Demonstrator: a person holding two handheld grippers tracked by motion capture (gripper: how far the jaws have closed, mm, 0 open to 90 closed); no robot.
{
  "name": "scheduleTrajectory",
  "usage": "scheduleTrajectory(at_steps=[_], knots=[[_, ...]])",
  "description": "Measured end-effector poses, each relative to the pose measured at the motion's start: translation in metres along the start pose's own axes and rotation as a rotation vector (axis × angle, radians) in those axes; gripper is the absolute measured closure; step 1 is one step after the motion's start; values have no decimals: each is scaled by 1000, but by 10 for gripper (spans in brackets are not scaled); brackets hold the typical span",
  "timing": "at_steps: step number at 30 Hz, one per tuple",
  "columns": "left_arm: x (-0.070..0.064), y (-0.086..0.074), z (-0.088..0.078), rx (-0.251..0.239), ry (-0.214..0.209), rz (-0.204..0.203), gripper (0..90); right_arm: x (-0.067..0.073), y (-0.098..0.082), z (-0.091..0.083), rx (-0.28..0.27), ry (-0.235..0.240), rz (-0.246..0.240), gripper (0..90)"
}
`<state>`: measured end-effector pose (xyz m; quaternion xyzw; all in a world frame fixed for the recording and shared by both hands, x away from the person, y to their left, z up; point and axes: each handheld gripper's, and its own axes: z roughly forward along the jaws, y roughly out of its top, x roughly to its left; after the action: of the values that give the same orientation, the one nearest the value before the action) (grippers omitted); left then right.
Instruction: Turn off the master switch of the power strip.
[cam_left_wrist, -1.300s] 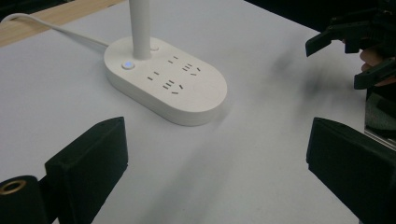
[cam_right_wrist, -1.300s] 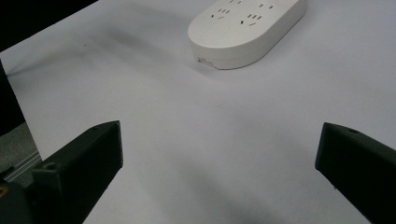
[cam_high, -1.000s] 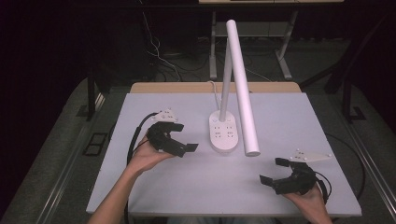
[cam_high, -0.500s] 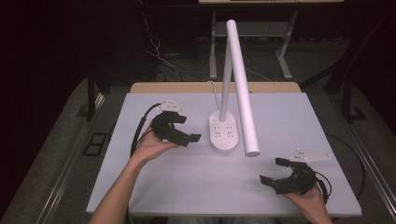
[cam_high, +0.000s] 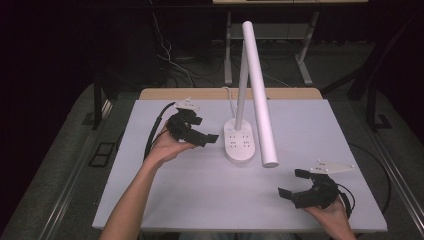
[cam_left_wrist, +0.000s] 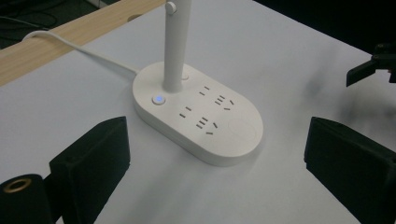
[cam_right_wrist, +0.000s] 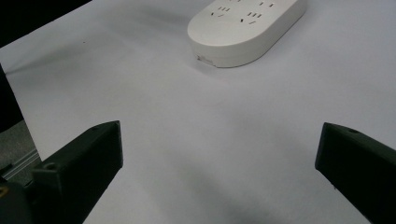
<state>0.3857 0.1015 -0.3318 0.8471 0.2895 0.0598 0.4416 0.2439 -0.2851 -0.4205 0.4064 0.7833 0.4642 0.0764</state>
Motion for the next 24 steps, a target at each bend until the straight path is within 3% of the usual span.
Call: scheduleTrajectory(at_steps=[18, 19, 22, 24], knots=[[28, 9, 18, 25, 48, -68, 85, -1, 0, -1, 0, -5, 3, 1], [28, 9, 20, 11, 51, -90, 87, -1, 0, -1, 1, -5, 2, 1], [32, 10, 23, 22, 53, -88, 94, -1, 0, -1, 0, -4, 2, 1], [34, 10, 26, 14, 56, -111, 97, -1, 0, -1, 0, -5, 2, 1]])
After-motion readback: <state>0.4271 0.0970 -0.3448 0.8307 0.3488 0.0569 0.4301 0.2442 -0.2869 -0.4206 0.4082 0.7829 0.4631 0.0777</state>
